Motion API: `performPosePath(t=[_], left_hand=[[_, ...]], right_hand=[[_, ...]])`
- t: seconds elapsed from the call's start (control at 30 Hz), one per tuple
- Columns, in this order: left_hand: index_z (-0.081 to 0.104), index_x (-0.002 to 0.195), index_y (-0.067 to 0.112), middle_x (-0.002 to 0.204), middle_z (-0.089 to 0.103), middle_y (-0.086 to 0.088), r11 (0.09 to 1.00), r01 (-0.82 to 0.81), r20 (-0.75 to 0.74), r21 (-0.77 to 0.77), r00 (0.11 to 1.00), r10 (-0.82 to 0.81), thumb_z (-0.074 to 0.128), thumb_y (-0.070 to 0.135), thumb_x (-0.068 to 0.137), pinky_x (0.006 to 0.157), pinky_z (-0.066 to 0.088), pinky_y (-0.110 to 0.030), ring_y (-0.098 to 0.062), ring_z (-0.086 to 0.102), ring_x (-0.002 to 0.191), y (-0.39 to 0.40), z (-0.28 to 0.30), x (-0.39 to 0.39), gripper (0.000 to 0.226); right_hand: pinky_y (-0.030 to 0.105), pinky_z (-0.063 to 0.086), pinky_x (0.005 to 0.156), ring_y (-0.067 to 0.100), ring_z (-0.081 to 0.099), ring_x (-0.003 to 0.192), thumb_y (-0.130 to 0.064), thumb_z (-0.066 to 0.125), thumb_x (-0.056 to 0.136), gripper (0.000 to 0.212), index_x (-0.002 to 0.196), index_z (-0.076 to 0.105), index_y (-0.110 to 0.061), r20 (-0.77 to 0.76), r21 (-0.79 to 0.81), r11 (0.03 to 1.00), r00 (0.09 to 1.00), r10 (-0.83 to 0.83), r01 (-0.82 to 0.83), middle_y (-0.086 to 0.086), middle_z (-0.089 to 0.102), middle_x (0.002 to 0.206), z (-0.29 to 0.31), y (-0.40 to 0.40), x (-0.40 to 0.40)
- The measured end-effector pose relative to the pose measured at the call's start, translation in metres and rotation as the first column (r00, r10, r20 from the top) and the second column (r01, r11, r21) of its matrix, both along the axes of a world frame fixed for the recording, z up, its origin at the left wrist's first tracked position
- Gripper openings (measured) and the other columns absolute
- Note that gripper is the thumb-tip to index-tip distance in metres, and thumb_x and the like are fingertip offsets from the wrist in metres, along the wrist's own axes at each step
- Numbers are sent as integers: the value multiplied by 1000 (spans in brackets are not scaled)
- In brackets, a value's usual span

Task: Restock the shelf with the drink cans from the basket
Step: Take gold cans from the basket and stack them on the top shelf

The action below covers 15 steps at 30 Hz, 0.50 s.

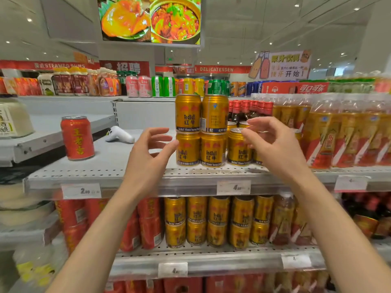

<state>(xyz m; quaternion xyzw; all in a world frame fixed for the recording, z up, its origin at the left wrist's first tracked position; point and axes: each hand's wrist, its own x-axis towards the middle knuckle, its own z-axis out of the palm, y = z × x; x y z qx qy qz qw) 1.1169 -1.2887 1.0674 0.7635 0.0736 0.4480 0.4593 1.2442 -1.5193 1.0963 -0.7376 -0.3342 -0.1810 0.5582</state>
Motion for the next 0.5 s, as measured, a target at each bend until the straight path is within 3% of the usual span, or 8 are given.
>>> performPosePath(t=[0.07, 0.2, 0.37, 0.5], left_hand=[[65, 115, 23, 107, 73, 9, 999, 22, 8, -31, 1000, -22, 72, 32, 92, 82, 53, -23, -5, 69, 100, -9, -15, -14, 26], [67, 110, 19, 102, 74, 10, 996, 48, 16, -74, 999, -47, 72, 24, 93, 86, 54, -23, -6, 70, 98, -26, -59, -41, 19], [68, 107, 26, 99, 74, -4, 985, 72, -58, -156, 995, -82, 72, 26, 93, 90, 56, -57, -30, 71, 97, -50, -139, -61, 14], [67, 105, 30, 99, 73, -12, 957, 30, -150, -290, 986, -76, 72, 32, 90, 89, 55, -61, -35, 70, 94, -80, -196, -66, 15]], right_hand=[[23, 59, 74, 11, 73, 88, -30, 70, 96, 22, 116, 69, -21, -72, 49, 999, 997, 27, -23, -3, 75, 104, -18, -11, -14], [17, 55, 67, 8, 74, 78, -25, 69, 97, 12, 107, 73, -20, -247, 82, 997, 969, 15, 5, -1, 79, 91, -83, -38, -39], [26, 58, 70, 14, 73, 75, -20, 67, 98, 9, 104, 74, -17, -449, 66, 994, 892, -46, 85, 1, 79, 88, -181, -83, -60], [33, 59, 73, 17, 70, 74, -12, 67, 98, 9, 103, 73, -8, -579, 62, 988, 812, -81, 143, 2, 78, 80, -243, -118, -61]])
